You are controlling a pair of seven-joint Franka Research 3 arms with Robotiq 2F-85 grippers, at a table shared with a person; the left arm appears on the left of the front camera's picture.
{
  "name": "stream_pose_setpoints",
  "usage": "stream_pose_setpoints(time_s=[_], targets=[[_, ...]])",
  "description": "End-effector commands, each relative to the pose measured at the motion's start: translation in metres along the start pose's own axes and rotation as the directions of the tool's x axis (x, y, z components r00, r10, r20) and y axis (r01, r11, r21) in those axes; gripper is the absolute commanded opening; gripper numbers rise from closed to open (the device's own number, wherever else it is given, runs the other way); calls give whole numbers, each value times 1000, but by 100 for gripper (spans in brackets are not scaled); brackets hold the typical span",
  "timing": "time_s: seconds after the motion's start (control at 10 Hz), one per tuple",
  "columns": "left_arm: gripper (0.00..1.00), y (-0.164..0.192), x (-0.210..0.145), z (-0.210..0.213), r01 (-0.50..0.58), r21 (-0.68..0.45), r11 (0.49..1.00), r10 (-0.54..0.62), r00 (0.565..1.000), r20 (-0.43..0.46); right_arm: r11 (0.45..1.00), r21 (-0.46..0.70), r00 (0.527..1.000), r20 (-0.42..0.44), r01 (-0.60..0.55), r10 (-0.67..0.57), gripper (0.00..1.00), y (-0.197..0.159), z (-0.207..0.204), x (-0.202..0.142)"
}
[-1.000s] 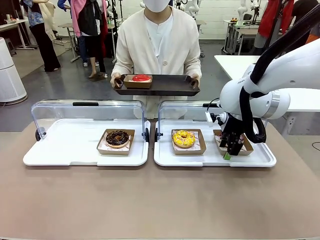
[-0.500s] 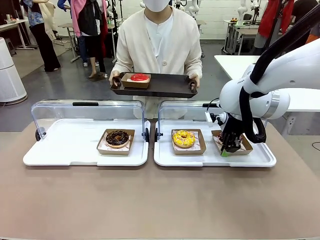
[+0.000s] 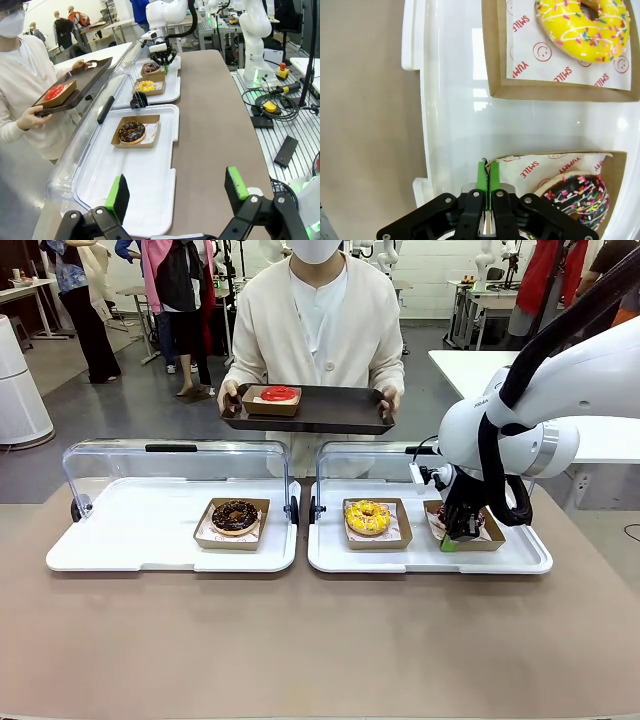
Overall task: Provide the desired donut to the person.
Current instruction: Pick up and lift the Paper togo box containing the Donut pointed at by the person.
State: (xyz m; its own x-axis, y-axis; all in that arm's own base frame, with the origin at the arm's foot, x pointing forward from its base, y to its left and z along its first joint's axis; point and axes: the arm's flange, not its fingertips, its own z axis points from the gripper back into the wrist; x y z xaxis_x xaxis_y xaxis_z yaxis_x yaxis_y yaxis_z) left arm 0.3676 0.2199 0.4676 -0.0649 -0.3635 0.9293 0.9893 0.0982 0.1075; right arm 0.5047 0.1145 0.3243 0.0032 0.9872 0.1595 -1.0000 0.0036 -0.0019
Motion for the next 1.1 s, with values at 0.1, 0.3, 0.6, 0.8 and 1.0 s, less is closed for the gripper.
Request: stream_pose_setpoints(time_s=[0.1,0.3,0.6,0.8,1.0], targets=[[100,-1,1,3,4,1,1000,-5,1000,6,996,9,995,-39,91,-91,0,10,17,7],[100,-1,1,3,4,1,1000,-5,1000,6,981,31,978,-94,192,-188,0,33,63,20],[100,-1,1,3,4,1,1000,-5,1000,6,970,64,969,-105,232,-225,0,79,139,38],[100,-1,1,3,4,1,1000,-5,1000,6,974,59,969,-129,220,-211,0,109,185,53],[100,-1,1,3,4,1,1000,-5,1000,6,979,-18,967,-153,203,-203,0,133,240,76]])
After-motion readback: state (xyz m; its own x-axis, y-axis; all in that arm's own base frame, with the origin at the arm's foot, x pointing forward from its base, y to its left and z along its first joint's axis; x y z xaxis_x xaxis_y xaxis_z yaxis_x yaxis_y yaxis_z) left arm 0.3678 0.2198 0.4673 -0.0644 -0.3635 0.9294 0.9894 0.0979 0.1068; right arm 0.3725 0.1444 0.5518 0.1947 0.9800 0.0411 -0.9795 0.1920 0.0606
